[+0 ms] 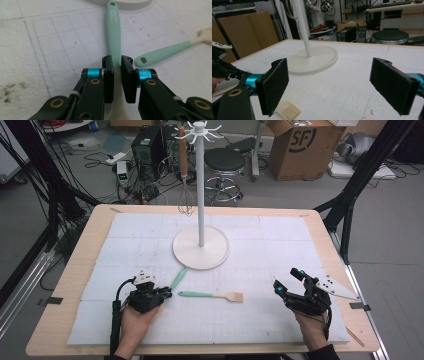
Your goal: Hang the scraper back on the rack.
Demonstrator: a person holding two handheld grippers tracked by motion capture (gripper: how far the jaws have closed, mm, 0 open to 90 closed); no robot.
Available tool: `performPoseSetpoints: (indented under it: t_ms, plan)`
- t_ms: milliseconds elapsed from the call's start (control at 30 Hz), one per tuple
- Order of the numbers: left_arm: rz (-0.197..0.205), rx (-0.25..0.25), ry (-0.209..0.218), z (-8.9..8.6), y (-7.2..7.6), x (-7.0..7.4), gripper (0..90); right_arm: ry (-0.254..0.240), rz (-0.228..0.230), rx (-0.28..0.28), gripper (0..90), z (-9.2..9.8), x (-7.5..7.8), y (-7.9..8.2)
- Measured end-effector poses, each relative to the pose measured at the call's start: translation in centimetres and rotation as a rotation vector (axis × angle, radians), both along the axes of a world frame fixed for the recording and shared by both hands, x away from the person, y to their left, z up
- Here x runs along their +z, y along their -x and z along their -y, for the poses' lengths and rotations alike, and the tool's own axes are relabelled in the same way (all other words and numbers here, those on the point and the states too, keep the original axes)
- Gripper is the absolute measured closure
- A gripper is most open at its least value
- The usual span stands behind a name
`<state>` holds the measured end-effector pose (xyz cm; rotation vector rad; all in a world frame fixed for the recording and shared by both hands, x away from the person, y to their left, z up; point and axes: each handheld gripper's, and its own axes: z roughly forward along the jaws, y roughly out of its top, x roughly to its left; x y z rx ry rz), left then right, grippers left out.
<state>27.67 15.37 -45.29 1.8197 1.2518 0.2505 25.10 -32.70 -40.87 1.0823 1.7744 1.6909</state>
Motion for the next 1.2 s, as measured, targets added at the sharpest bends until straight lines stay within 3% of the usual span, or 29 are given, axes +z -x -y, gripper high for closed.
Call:
performPoseSetpoints:
  t_ms: [67, 233, 500, 667, 900, 1200]
  plan:
    - [0.005, -0.013, 0.054, -0.6, 0.0, 0.0, 81.6, 0.0, 0.001, 0.0, 14.6, 0.0, 0.0, 0.0]
    - [0.036, -0.031, 0.13, -1.1, 0.1, 0.5, 81.5, 0.0, -0.001, -0.002, 14.6, 0.0, 0.0, 0.0]
    - [0.143, -0.077, 0.231, -1.3, 0.7, 2.6, 81.5, 0.0, -0.006, -0.004, 14.6, -0.1, 0.0, 0.0]
    - [0.191, -0.079, 0.332, -2.0, 0.3, 3.5, 81.5, 0.004, -0.007, -0.003, 14.6, -0.1, 0.0, 0.0]
    - [0.233, -0.081, 0.377, -2.2, -0.5, 5.0, 81.4, 0.0, -0.003, -0.009, 14.6, 0.1, -0.1, 0.0]
    - [0.277, -0.111, 0.367, -1.7, -1.8, 8.3, 81.3, -0.008, -0.017, -0.009, 14.6, 0.3, -0.4, -0.4]
